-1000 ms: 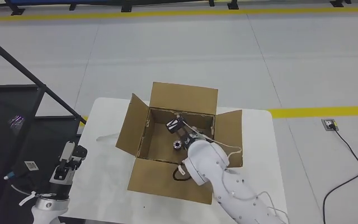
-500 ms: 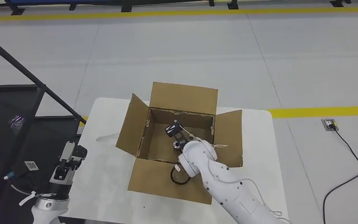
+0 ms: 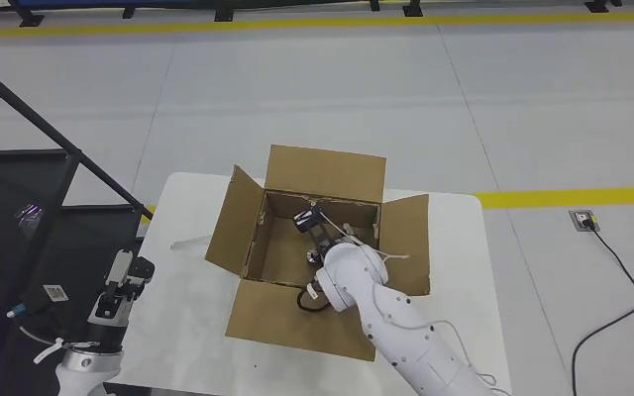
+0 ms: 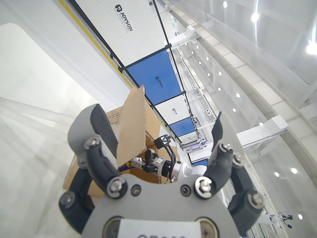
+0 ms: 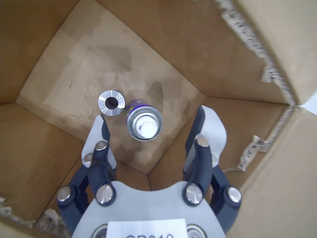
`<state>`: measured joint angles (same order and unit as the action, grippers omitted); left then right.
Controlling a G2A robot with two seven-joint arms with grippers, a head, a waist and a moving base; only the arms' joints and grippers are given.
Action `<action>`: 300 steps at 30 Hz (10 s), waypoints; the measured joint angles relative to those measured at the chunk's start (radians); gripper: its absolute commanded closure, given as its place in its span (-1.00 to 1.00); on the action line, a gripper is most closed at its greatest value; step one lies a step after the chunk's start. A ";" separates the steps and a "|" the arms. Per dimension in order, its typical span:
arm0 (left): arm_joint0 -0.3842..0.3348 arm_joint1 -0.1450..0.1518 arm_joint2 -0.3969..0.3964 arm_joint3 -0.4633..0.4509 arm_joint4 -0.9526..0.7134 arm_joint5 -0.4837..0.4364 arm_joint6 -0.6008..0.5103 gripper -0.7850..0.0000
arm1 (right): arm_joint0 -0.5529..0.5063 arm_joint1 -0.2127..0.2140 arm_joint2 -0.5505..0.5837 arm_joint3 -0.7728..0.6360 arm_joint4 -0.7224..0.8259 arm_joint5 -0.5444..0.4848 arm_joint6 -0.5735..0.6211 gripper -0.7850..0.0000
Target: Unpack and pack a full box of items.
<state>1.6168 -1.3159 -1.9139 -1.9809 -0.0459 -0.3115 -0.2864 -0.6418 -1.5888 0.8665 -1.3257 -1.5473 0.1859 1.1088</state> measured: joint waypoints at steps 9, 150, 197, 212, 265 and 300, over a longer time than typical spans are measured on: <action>0.000 0.000 0.000 0.000 0.000 0.000 0.000 -1.00 | -0.183 0.037 0.121 -0.457 -0.105 -0.031 0.029 -1.00; -0.239 0.183 0.131 0.294 -0.356 0.283 -0.944 -1.00 | 0.373 0.158 0.489 0.983 1.462 -0.943 -0.330 -1.00; -0.327 0.150 0.458 0.240 -0.316 0.301 -0.229 -1.00 | 0.213 0.312 0.294 0.505 1.814 -0.591 0.087 -1.00; -0.278 0.137 0.521 0.223 -0.128 0.126 -0.038 -1.00 | 0.097 0.332 0.288 0.304 1.771 -0.508 0.056 -1.00; -0.236 0.122 0.333 0.273 -0.166 0.134 0.246 -1.00 | 0.011 0.344 0.255 0.260 1.771 -0.469 -0.105 -1.00; -0.640 0.039 0.567 0.949 -0.326 0.040 0.228 -1.00 | 0.011 0.344 0.255 0.260 1.771 -0.469 -0.105 -1.00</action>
<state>0.9764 -1.2770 -1.3471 -1.0319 -0.3718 -0.2716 -0.0589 -0.6305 -1.2443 1.1214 -1.0655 0.2239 -0.2829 1.0036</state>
